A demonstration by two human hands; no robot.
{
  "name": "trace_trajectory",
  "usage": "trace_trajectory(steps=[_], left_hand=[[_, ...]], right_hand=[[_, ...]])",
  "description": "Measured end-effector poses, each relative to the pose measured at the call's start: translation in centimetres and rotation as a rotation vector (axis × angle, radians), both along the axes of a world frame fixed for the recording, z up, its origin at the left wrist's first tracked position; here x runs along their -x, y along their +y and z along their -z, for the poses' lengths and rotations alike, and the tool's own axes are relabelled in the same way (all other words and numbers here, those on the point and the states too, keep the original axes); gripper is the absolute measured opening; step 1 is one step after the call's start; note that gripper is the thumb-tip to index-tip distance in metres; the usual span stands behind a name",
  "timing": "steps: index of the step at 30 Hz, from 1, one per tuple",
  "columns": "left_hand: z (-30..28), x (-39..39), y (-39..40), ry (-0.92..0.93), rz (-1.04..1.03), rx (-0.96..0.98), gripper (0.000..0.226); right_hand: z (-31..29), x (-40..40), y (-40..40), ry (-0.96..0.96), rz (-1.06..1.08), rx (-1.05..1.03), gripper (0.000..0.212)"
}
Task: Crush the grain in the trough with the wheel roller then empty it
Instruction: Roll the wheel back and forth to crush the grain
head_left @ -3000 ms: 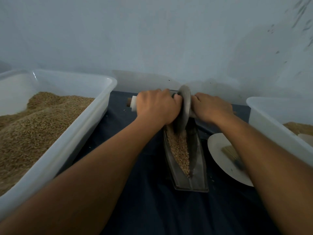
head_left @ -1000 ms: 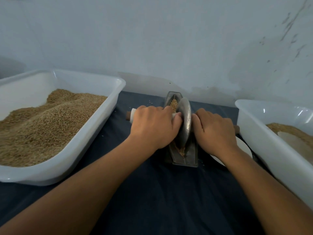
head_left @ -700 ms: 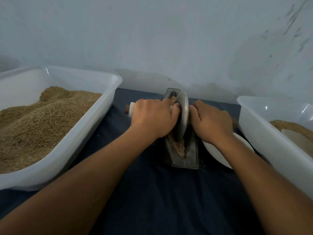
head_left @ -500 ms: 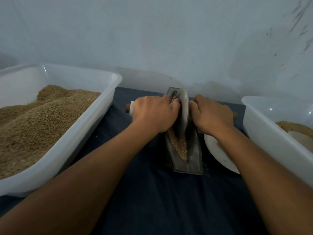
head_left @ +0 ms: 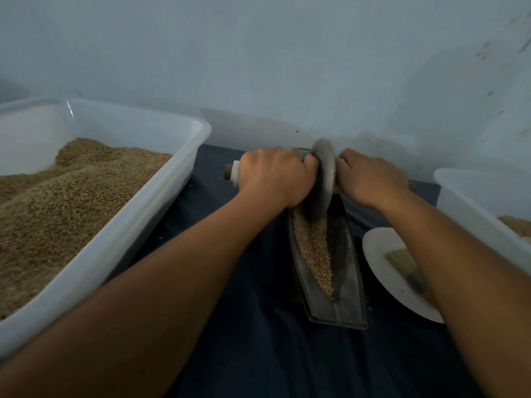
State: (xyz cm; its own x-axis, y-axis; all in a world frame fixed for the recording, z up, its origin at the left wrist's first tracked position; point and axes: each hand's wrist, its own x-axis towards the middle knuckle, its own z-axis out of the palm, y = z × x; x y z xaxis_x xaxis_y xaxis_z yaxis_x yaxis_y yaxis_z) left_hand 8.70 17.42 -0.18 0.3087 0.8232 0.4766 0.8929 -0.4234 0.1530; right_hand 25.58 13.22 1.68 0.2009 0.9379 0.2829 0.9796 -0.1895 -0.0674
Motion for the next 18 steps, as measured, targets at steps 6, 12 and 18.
trace_trajectory(steps=[6,12,18], left_hand=[[-0.3,-0.4,0.9,0.015,0.001,0.009,0.053],[-0.4,-0.6,0.4,0.022,-0.007,-0.022,0.051],[-0.3,-0.1,-1.4,-0.004,0.001,-0.044,0.042]], right_hand=[[-0.5,-0.1,0.9,0.041,0.000,0.053,0.045],[-0.2,-0.1,0.2,0.055,0.013,0.034,0.046],[1.0,0.2,-1.2,-0.004,0.051,-0.039,0.042]])
